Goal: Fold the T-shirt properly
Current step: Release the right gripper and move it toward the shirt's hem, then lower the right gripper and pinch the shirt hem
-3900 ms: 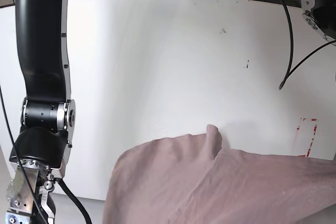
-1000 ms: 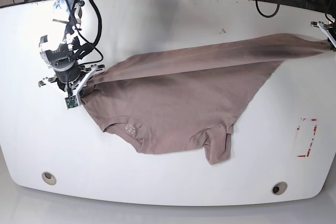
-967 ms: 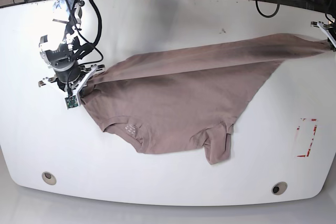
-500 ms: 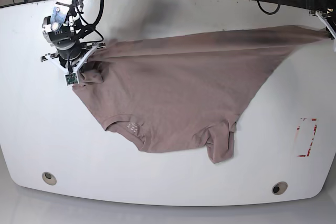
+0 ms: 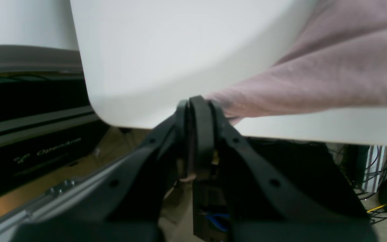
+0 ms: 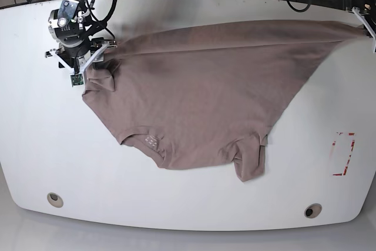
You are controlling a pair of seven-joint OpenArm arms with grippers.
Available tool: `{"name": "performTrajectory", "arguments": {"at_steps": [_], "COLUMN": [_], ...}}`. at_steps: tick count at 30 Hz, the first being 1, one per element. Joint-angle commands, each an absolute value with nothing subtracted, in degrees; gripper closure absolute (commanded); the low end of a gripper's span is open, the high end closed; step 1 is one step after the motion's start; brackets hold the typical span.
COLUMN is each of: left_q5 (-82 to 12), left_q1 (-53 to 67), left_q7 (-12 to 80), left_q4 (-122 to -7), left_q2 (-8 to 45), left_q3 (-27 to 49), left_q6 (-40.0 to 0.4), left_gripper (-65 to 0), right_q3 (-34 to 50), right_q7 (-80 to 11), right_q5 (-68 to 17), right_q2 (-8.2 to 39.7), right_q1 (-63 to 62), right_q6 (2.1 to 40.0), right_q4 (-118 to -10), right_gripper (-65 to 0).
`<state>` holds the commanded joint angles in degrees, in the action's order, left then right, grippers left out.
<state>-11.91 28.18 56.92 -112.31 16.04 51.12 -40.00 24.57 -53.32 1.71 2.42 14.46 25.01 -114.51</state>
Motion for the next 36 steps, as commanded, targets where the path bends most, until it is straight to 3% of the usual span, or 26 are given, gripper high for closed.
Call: {"name": "performTrajectory", "arguments": {"at_steps": [3,14,21,29,36], "left_q5": [-11.91,-11.91,-11.82,-11.82,-11.82], "left_q1": [28.18,28.18,28.18,28.18,27.91], "left_q7": [56.92,56.92,56.84,56.84,56.84], "left_q4": [-112.31,-112.31,-112.31,-112.31,-112.31], "left_q2": [15.69,15.52,15.69,15.69,15.69], "left_q3": [51.12,51.12,51.12,51.12,51.03], "left_q6": [-40.00,-40.00,-40.00,-40.00,-40.00], "left_gripper": [0.0,0.0,0.0,0.0,0.0], "right_q3": [24.57,24.22,23.25,16.92,11.30], "right_q7": [-53.32,-53.49,-54.29,-53.85,-49.10], "right_q5": [1.71,-7.43,-8.13,-7.78,-7.69], "right_q2": [2.33,2.86,2.77,2.77,5.14], "right_q1": [14.64,11.74,7.87,-2.33,-13.93], "right_q6": [25.10,27.21,28.26,30.55,30.64], "right_q4": [-115.65,-116.00,-115.12,-106.42,-90.24], "right_gripper": [-46.0,-45.2,-45.2,-45.2,-45.2]}}
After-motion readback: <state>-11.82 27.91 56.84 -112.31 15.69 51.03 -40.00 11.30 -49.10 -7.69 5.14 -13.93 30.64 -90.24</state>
